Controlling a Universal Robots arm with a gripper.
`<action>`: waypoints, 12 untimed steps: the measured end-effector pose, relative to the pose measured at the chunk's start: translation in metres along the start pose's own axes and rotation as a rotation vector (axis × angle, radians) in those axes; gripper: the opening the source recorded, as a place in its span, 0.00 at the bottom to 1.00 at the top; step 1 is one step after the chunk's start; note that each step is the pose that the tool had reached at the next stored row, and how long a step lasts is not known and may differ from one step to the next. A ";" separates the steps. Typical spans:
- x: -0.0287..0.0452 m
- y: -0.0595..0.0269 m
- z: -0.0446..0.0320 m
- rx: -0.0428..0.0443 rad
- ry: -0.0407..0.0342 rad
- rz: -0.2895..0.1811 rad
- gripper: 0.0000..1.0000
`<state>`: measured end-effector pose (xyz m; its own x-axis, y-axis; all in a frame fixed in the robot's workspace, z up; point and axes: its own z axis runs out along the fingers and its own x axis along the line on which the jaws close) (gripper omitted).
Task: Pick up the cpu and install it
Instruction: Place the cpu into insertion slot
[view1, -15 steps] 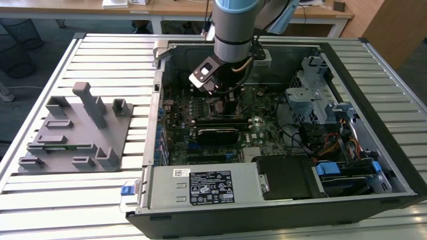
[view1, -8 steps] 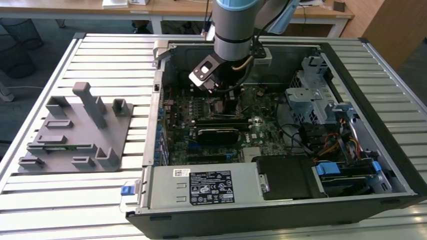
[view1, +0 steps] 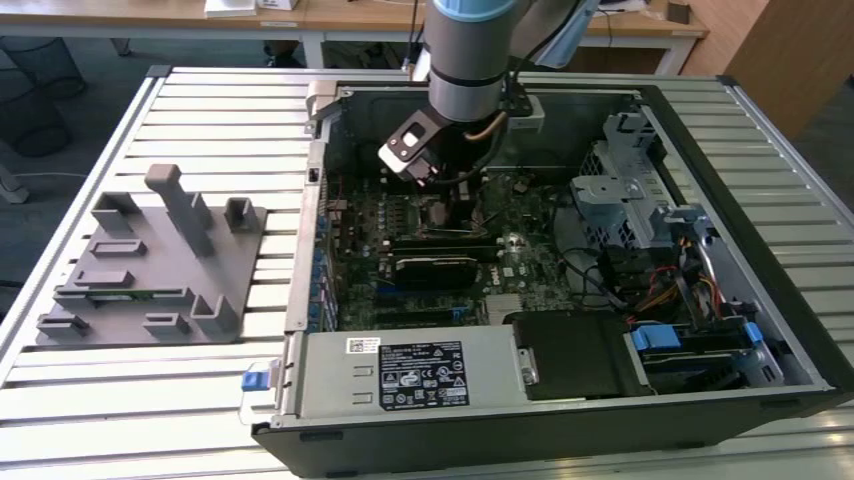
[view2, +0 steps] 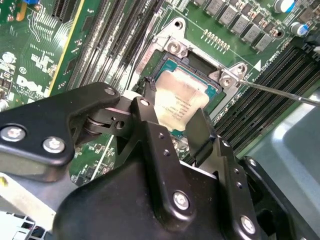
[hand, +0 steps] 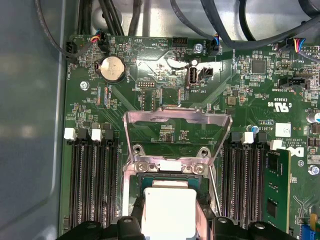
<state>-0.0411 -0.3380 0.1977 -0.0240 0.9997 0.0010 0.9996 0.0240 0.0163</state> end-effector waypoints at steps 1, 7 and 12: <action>0.0000 0.0003 0.0000 0.0001 0.0000 0.000 0.52; 0.0000 0.0017 -0.0003 0.0002 -0.0001 -0.005 0.52; 0.0000 0.0018 -0.0081 0.0001 -0.0001 -0.005 0.52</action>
<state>-0.0394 -0.3380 0.2059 -0.0292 0.9996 0.0008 0.9994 0.0292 0.0162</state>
